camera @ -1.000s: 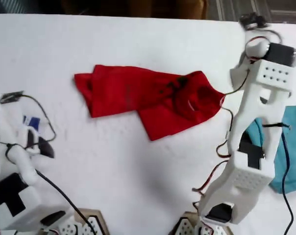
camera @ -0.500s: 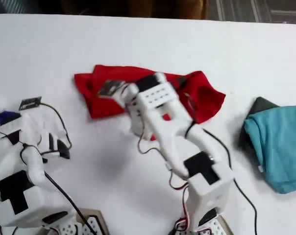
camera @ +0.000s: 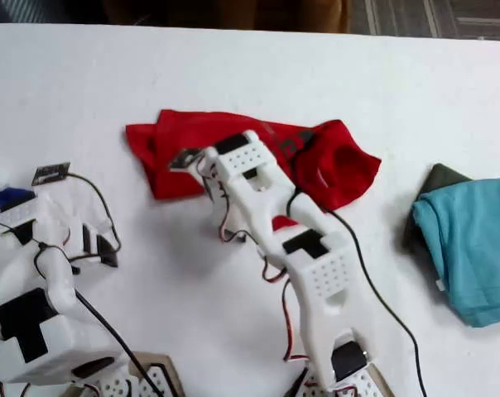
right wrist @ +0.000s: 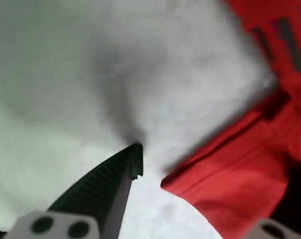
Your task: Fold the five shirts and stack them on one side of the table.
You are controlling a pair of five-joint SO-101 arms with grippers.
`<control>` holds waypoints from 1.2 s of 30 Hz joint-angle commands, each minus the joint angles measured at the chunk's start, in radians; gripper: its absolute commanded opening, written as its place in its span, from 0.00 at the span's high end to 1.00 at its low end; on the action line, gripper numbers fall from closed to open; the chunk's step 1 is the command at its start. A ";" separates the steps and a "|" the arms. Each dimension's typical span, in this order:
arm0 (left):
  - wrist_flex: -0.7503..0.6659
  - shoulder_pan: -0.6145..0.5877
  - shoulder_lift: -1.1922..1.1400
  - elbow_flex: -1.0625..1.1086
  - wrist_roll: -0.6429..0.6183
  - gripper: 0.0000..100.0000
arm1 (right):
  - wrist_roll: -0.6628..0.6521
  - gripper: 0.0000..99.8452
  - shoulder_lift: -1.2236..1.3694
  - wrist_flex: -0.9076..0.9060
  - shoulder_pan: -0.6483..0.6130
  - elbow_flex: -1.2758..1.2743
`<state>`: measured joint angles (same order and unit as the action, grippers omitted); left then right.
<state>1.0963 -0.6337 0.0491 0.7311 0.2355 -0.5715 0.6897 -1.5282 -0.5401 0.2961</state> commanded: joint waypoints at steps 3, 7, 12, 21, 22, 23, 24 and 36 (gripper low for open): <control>-0.014 0.015 0.038 -0.015 -0.005 0.73 | 0.008 0.57 0.071 -0.062 0.056 0.123; -0.014 0.015 0.038 -0.015 -0.005 0.73 | 0.008 0.66 0.105 -0.117 0.054 0.170; -0.014 0.015 0.038 -0.015 -0.005 0.73 | 0.029 0.87 0.104 -0.120 0.067 0.187; -0.014 0.015 0.038 -0.015 -0.005 0.73 | 0.069 0.94 0.110 -0.125 0.071 0.186; -0.014 0.015 0.038 -0.015 -0.005 0.73 | 0.092 0.96 0.110 -0.125 0.073 0.186; -0.014 0.015 0.038 -0.015 -0.005 0.73 | 0.126 0.98 0.105 -0.125 0.077 0.186; -0.014 0.015 0.038 -0.015 -0.005 0.73 | 0.152 0.99 0.104 -0.125 0.084 0.186; -0.014 0.014 0.038 -0.015 -0.006 0.73 | 0.095 0.98 -0.229 -0.245 0.117 0.244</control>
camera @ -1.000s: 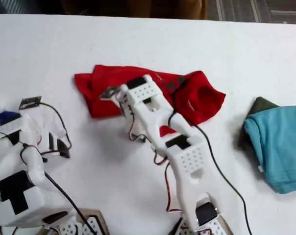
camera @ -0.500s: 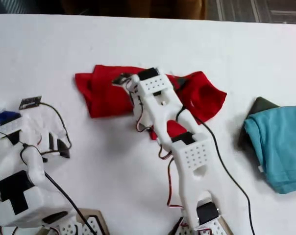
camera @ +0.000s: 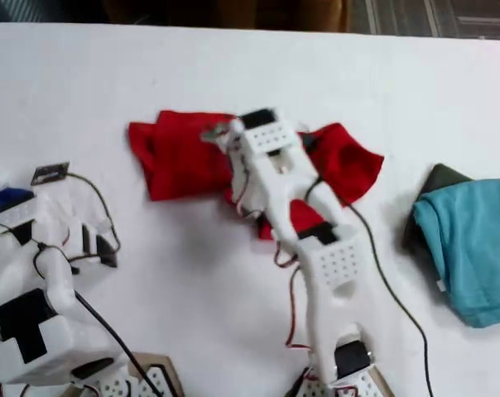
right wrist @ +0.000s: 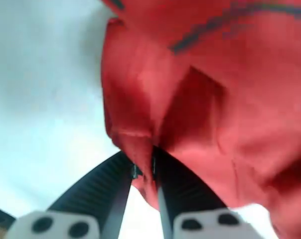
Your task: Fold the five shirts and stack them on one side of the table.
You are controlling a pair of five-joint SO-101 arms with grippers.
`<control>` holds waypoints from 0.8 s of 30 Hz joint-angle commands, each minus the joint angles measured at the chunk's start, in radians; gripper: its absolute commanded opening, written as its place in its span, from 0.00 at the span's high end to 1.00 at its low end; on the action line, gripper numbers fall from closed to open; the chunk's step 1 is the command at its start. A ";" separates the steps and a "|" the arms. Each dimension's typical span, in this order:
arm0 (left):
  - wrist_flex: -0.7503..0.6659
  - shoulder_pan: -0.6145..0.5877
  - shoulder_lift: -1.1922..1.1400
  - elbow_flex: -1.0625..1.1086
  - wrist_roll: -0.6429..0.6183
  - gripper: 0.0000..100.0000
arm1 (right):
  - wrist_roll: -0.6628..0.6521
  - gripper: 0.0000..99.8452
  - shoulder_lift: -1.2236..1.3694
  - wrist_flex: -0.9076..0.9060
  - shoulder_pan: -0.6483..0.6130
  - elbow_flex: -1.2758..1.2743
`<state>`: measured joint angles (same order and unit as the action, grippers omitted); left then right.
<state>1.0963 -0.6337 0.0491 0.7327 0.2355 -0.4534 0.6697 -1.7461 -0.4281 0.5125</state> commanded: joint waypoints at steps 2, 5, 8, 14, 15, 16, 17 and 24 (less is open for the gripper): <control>-0.014 0.014 0.038 -0.016 -0.006 0.73 | -0.071 0.98 -0.338 -0.027 -0.008 0.026; -0.012 0.014 0.038 -0.016 -0.006 0.73 | -0.097 0.98 -0.532 -0.027 -0.024 0.028; -0.011 0.014 0.038 -0.016 -0.006 0.73 | -0.100 0.98 -0.710 -0.025 -0.041 0.029; -0.005 0.014 0.044 -0.015 -0.006 0.73 | -0.100 0.98 -0.970 -0.022 -0.035 0.074; -0.003 0.014 0.044 -0.015 -0.006 0.73 | -0.100 0.98 -1.000 -0.022 -0.028 0.107; -0.003 0.014 0.044 -0.016 -0.006 0.73 | -0.100 0.98 -1.021 -0.022 -0.010 0.147; -0.002 0.014 0.046 -0.016 -0.006 0.73 | -0.100 0.98 -1.033 -0.022 0.010 0.192; 0.160 0.071 0.046 -0.162 -0.009 0.73 | -0.100 0.98 -1.013 -0.022 0.193 0.381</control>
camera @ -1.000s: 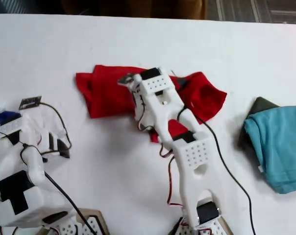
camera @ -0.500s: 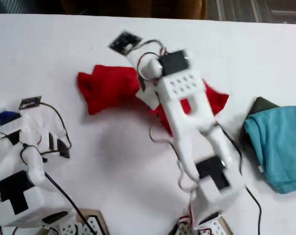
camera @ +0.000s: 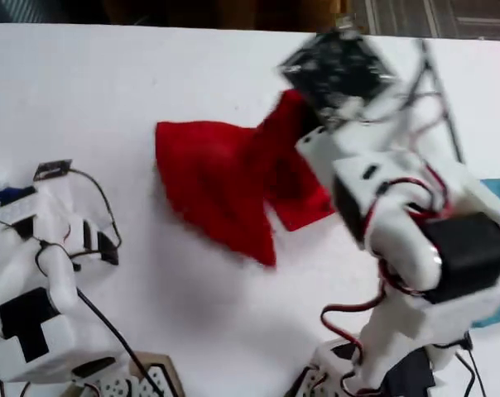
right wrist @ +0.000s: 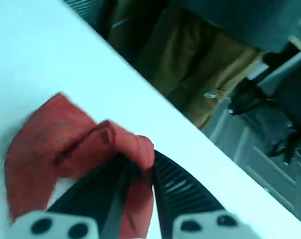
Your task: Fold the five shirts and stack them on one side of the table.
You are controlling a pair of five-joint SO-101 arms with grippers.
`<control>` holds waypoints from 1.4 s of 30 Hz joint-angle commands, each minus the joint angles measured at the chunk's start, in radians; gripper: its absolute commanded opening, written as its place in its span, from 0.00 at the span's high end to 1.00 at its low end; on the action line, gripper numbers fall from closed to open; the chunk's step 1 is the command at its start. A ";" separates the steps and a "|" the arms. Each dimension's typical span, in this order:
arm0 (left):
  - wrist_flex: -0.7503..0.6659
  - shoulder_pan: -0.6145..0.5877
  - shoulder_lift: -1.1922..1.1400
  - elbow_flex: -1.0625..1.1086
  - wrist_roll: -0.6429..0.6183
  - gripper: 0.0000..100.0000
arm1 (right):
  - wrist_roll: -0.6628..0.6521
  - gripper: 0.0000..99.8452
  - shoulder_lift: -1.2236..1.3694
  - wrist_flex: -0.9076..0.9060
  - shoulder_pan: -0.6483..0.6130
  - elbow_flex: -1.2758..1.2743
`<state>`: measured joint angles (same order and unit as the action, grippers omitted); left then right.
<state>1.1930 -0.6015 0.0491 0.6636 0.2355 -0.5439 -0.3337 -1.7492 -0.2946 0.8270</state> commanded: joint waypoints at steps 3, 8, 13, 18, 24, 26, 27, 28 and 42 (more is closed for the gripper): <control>0.123 0.054 0.046 -0.211 -0.075 0.73 | -0.009 0.98 -0.010 -0.021 0.101 0.110; 0.256 0.212 0.038 -0.329 -0.084 0.73 | -0.009 0.98 0.001 -0.021 0.114 0.112; 0.281 0.377 0.044 -0.329 -0.092 0.73 | -0.002 0.98 0.002 0.005 0.053 0.051; 0.281 0.419 0.046 -0.335 -0.124 0.73 | -0.002 0.98 0.002 0.188 0.039 -0.037; 0.313 0.485 0.048 -0.335 -0.126 0.73 | 0.043 0.98 0.105 0.300 0.048 -0.091; 0.308 0.493 0.060 -0.341 -0.127 0.73 | 0.112 0.98 0.193 0.298 0.076 -0.098; 0.301 0.493 0.075 -0.349 -0.135 0.73 | 0.138 0.98 0.240 0.298 0.088 -0.091; 0.298 0.491 0.094 -0.358 -0.153 0.73 | 0.160 0.98 0.285 0.300 0.097 -0.089; 0.207 0.575 0.164 -0.438 -0.167 0.73 | 0.242 0.98 0.877 0.282 0.160 0.198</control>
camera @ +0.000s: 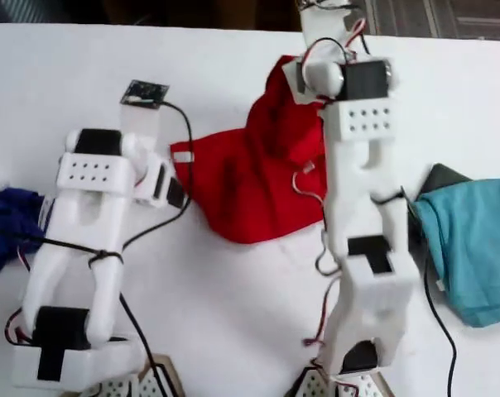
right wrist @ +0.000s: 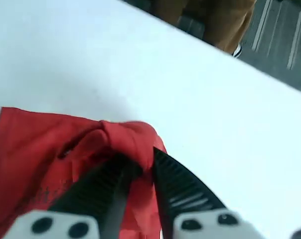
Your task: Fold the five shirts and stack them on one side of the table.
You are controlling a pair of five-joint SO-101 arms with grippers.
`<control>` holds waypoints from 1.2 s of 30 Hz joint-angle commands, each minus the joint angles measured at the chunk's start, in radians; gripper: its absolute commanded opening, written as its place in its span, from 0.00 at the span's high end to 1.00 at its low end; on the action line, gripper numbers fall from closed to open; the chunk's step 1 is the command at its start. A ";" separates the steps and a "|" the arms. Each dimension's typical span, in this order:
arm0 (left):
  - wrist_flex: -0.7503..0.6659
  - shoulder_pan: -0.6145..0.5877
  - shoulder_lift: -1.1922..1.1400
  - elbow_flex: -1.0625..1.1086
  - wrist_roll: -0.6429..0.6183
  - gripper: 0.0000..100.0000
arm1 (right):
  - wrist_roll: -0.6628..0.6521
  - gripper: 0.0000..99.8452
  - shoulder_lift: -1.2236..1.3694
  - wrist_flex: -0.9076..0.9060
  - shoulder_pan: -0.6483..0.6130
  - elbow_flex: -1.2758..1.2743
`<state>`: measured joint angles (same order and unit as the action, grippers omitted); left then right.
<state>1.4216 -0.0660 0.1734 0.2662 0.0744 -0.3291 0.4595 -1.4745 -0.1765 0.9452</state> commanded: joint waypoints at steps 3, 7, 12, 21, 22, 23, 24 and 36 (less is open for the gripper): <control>-0.060 0.101 0.038 -0.031 -0.002 0.73 | 0.063 0.98 0.200 0.004 0.108 0.153; -0.114 0.210 0.038 -0.031 -0.002 0.73 | 0.063 0.98 0.288 -0.062 0.202 0.256; -0.180 0.348 0.028 0.001 -0.009 0.73 | 0.054 0.98 0.311 -0.160 0.275 0.341; -0.468 0.479 -0.273 0.073 -0.054 0.73 | -0.037 0.98 0.309 -0.202 0.286 0.350; -0.466 0.493 -0.316 0.047 -0.054 0.73 | -0.037 0.98 0.309 -0.202 0.286 0.350; -0.466 0.506 -0.365 0.019 -0.052 0.73 | -0.037 0.98 0.309 -0.202 0.286 0.350; -0.466 0.509 -0.411 -0.015 -0.052 0.73 | -0.037 0.98 0.309 -0.202 0.286 0.350; -0.097 0.423 -0.858 -0.636 -0.118 0.98 | -0.037 0.98 0.309 -0.202 0.286 0.350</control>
<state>1.2390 0.4158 -0.6291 -0.2478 0.0008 -0.3583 0.7802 -1.6724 0.1028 1.2551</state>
